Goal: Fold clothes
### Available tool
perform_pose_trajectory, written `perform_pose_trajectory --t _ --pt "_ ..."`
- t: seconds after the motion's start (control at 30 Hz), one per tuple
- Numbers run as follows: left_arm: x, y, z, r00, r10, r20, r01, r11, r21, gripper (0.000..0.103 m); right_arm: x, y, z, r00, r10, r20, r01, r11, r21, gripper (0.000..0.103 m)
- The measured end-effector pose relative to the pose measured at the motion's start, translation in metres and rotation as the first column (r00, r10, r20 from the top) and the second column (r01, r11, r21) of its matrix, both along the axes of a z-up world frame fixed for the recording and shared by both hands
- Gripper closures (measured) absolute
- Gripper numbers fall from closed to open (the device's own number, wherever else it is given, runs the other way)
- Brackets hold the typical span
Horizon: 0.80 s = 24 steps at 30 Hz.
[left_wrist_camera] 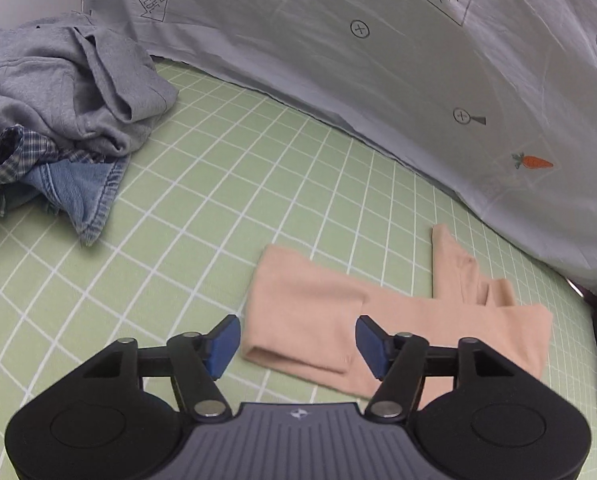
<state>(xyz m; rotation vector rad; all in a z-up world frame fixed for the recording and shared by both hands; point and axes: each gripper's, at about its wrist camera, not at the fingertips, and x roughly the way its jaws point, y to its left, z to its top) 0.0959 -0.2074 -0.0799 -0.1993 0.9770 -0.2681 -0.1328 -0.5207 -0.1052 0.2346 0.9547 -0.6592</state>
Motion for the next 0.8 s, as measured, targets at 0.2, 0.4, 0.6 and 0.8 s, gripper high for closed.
perform_pose_trajectory --t 0.2,0.4,0.6,0.8 --pt "-0.054 -0.016 -0.008 0.996 -0.077 -0.034 0.079 0.996 0.040 0.028 -0.016 0.012 -0.003 0.999 0.054 -0.009 -0.054 0.999 -0.007 0.003" --pt "-0.106 -0.025 -0.015 0.979 -0.195 -0.055 0.200 0.973 0.116 0.026 -0.043 0.019 -0.011 0.998 0.029 -0.048 -0.030 0.999 -0.014 0.010" --pt "-0.134 -0.016 -0.021 0.973 -0.218 -0.081 0.229 0.959 0.166 0.026 -0.069 0.023 -0.012 1.000 -0.006 -0.023 0.007 1.000 0.015 0.035" --pt "-0.146 -0.007 -0.025 0.971 -0.214 -0.109 0.230 0.959 0.164 0.026 -0.087 0.037 -0.014 0.998 0.055 0.028 -0.058 0.992 0.109 0.094"
